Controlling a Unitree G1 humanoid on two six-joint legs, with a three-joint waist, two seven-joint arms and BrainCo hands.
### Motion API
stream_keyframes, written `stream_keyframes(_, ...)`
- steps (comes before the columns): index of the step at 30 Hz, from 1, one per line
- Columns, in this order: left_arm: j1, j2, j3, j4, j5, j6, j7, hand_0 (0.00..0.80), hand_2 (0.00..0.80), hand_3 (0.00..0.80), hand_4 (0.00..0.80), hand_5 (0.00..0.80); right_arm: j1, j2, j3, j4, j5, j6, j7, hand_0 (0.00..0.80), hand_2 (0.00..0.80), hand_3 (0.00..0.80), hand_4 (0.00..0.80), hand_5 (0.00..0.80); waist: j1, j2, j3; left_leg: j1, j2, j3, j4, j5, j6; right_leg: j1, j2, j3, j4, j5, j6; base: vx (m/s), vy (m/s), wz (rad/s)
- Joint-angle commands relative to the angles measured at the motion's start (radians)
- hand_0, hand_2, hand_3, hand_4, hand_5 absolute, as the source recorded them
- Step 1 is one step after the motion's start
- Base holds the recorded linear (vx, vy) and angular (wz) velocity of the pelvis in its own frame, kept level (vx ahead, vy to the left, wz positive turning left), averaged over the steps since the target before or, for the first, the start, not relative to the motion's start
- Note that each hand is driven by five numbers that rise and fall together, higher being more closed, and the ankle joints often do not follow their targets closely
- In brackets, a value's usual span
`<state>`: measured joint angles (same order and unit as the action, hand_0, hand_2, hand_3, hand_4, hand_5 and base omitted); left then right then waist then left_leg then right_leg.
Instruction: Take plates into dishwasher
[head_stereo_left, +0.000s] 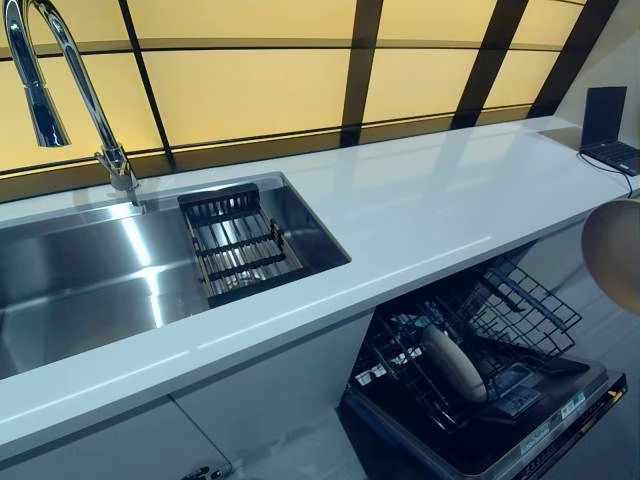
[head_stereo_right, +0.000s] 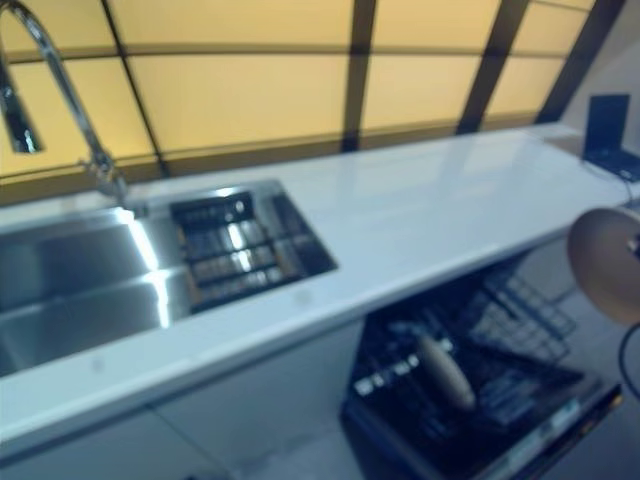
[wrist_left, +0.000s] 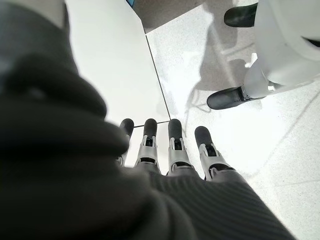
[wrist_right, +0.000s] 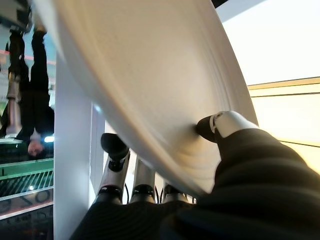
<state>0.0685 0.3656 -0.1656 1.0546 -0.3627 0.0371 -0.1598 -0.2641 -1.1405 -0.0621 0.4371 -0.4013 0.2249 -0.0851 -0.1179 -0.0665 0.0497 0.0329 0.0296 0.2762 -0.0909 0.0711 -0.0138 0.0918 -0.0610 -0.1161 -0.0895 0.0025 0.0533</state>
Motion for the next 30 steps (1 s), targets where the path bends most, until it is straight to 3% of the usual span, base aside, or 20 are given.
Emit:
stream_keyframes(1,-0.047,-0.011,0.028,0.037,0.025,0.001,-0.015,0.0,0.0,0.0,0.0,0.0,-0.029,-0.006,-0.04,-0.016,-0.007,0.035,-0.055,0.8,0.8,0.8,0.8,0.8,0.05,0.021,0.002,0.068,-0.043,-0.023,0.004,-0.16,0.054,-0.005,0.07,-0.05,0.002,-0.012,0.024,0.0,0.0,0.0)
stream_keyframes(14,-0.039,-0.013,0.032,0.023,0.029,0.004,-0.015,0.0,0.0,0.0,0.0,0.0,-0.107,0.081,0.072,0.016,-0.037,0.043,-0.015,0.8,0.8,0.8,0.8,0.8,0.07,0.041,0.013,0.056,-0.049,-0.04,0.004,-0.154,0.053,-0.01,0.062,-0.065,0.002,-0.015,0.018,0.0,0.0,0.0)
stream_keyframes(30,-0.041,-0.02,0.021,-0.008,0.002,0.01,-0.008,0.0,0.0,0.0,0.0,0.0,-0.167,0.186,0.164,0.027,-0.07,0.146,-0.006,0.8,0.8,0.8,0.8,0.8,0.084,0.068,0.044,0.037,-0.055,-0.062,0.004,-0.145,0.055,-0.023,0.057,-0.07,0.002,-0.013,0.014,0.0,0.0,0.0)
